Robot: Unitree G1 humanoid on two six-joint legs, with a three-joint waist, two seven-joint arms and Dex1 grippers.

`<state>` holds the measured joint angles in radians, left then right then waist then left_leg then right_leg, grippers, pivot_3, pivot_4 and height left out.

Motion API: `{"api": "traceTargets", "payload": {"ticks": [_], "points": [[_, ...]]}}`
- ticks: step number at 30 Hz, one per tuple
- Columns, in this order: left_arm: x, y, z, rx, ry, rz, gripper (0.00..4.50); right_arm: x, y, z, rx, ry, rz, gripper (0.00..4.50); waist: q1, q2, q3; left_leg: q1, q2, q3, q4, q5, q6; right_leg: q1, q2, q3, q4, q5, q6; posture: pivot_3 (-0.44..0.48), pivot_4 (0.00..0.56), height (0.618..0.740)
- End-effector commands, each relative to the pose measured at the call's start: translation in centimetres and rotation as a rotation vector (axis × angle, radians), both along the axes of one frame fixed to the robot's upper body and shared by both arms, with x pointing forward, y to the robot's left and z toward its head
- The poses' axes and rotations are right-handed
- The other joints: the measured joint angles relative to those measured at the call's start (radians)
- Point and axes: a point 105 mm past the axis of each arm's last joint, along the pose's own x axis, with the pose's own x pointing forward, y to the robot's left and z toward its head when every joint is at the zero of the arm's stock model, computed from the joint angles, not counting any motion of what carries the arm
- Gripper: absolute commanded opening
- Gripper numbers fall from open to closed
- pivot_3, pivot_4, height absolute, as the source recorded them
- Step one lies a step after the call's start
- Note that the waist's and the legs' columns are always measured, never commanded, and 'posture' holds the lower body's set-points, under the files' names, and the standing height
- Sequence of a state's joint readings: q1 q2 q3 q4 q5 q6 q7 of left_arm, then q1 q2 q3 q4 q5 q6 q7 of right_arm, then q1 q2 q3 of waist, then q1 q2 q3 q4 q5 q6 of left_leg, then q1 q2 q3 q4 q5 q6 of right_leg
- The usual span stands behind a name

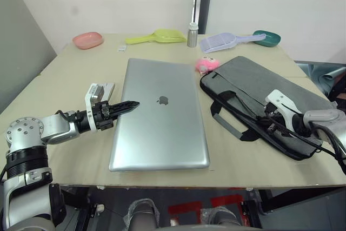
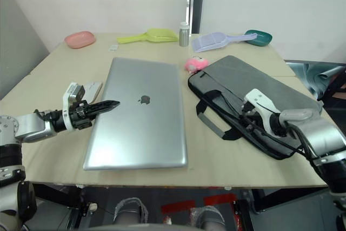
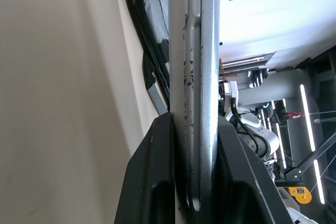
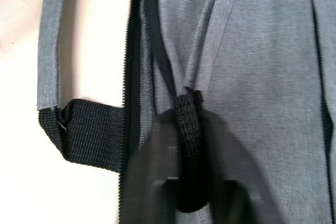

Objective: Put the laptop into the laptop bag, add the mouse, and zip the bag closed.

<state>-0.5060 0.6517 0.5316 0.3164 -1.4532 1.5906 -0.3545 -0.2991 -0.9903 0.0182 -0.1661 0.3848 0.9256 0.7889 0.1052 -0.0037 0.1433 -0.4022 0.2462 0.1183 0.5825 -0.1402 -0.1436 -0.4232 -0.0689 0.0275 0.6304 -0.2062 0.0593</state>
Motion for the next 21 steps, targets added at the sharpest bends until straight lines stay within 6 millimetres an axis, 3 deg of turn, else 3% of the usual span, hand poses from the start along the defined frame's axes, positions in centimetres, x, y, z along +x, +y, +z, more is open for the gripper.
{"api": "traceTargets", "payload": {"ticks": [1, 4, 13, 21], "points": [[-0.2, 0.2, 3.3, -0.084, -0.149, -0.003, 0.43, -0.5, -0.2, -0.3, -0.025, 0.016, 0.011, 0.01, 0.0, 0.0, 0.0, 0.0, 0.0, 0.0, 0.0, 0.0, 0.0, 0.0, 0.0, 0.0, 0.0, 0.0, 0.0, 0.0, 0.15, 0.74], [0.2, 0.3, 3.1, -0.112, -0.14, 0.023, 0.43, -0.5, 0.6, 0.7, 0.076, 0.016, -0.005, 0.01, 0.0, 0.0, 0.0, 0.0, 0.0, 0.0, 0.0, 0.0, 0.0, 0.0, 0.0, 0.0, 0.0, 0.0, 0.0, 0.0, 0.15, 0.74], [0.0, -0.4, 2.1, -0.133, -0.112, 0.02, 0.43, -1.0, 3.4, 8.1, 0.432, -0.05, 0.03, 0.01, -0.007, 0.0, 0.0, 0.0, 0.0, 0.0, 0.0, 0.0, 0.0, 0.0, 0.0, 0.0, 0.0, 0.0, 0.0, 0.0, 0.15, 0.74], [0.0, -1.2, 1.5, -0.158, -0.077, 0.006, 0.43, -1.0, 4.1, 11.1, 0.559, -0.088, 0.007, 0.01, 0.004, 0.0, 0.0, 0.001, 0.0, 0.0, 0.0, 0.0, 0.0, 0.0, 0.0, 0.0, 0.001, 0.0, 0.0, 0.0, 0.15, 0.74]]}}
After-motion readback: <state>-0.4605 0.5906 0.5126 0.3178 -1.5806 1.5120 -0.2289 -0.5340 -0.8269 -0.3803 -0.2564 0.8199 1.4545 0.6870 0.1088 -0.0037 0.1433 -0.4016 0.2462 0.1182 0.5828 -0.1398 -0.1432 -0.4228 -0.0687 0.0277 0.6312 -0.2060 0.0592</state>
